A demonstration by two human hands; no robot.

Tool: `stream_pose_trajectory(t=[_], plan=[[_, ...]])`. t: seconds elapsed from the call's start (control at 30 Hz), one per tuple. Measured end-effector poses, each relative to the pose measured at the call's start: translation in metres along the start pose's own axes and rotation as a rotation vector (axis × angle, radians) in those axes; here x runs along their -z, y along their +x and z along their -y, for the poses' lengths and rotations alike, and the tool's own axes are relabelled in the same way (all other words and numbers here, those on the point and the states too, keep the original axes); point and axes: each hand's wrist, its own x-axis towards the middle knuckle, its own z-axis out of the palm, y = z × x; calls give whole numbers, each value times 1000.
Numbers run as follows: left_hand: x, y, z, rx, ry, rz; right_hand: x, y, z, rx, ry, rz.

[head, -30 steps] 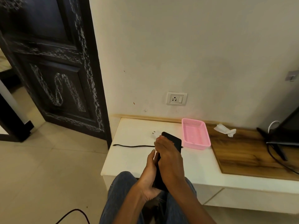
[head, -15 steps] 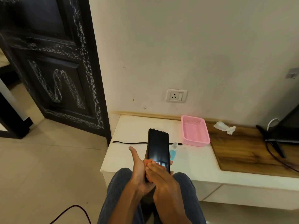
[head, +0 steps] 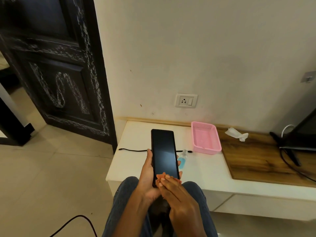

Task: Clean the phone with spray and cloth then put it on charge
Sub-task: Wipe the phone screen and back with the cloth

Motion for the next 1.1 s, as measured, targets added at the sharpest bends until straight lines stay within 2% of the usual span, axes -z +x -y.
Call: stream_pose_trajectory(t=[0.17, 0.33, 0.43, 0.6, 0.83, 0.97, 1.1], plan=[[5, 8, 3, -29, -7, 79, 6, 4, -13, -70, -1, 12], [7, 12, 6, -46, 23, 84, 5, 13, -32, -120, -40, 3], [6, 11, 7, -57, 28, 92, 0, 18, -40, -183, 38, 111], [5, 8, 9, -46, 57, 87, -9, 44, -55, -226, 133, 87], [0, 7, 14, -1, 36, 105, -9, 88, -75, -313, 102, 86], [4, 9, 15, -5, 21, 69, -12, 89, -75, -328, 126, 121], [7, 9, 14, 0, 31, 93, -9, 74, -62, -304, 51, 101]])
